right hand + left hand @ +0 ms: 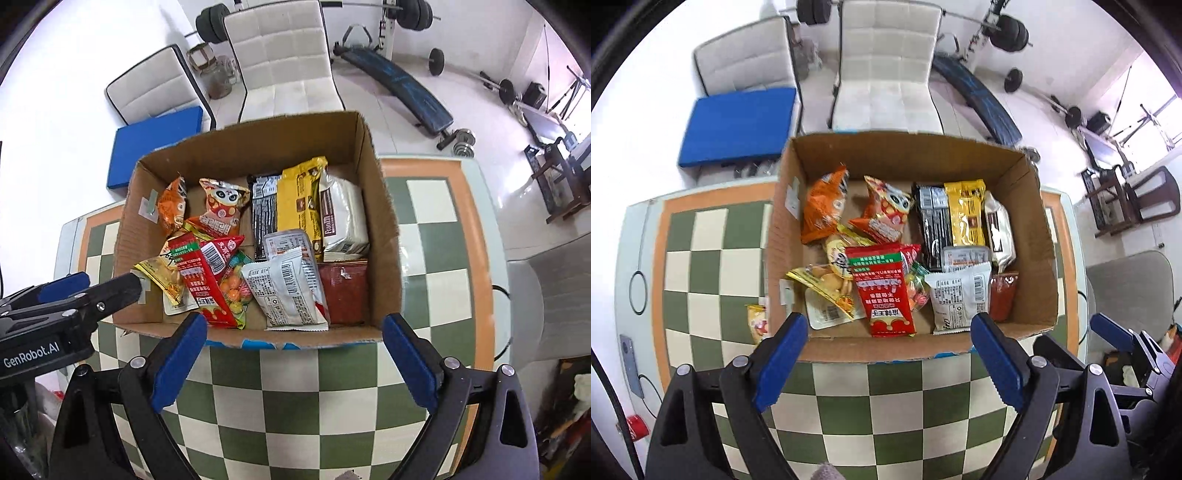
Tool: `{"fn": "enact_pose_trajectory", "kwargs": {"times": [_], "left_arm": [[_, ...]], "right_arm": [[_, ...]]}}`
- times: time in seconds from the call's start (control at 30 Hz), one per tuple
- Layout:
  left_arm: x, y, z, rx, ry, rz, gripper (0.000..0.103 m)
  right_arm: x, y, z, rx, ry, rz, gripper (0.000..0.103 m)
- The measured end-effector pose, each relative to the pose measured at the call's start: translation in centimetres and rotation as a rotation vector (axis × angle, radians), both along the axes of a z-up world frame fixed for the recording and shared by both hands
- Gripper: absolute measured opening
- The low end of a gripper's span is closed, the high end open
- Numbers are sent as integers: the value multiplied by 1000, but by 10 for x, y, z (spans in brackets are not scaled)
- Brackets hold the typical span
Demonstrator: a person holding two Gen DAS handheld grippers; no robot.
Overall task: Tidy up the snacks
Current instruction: 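Reach the left tool to the yellow cracker bag and grasp it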
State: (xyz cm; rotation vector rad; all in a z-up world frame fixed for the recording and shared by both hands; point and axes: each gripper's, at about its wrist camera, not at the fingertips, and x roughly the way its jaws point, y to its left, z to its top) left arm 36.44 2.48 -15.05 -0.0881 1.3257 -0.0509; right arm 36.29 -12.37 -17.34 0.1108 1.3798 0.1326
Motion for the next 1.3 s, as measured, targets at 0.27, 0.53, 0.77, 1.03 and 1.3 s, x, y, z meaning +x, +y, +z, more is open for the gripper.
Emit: {"fn": "enact_pose_trajectory", "kwargs": {"times": [0.27, 0.53, 0.77, 1.03, 1.3], "left_arm": [[-28, -5, 33, 84, -129, 48, 91], [-67, 19, 30, 161, -150, 222, 91], [-79, 103, -18, 161, -17, 415, 91], [-61, 201, -97, -149, 165, 615, 90], [-30, 223, -185, -381, 386, 652, 90]], "right_arm": [[-22, -7, 31, 5, -65, 14, 98], [-33, -15, 34, 74, -71, 18, 99], [-26, 2, -2, 171, 30, -24, 99], [-8, 48, -37, 182, 105, -74, 99], [13, 84, -56, 134, 118, -79, 99]]}}
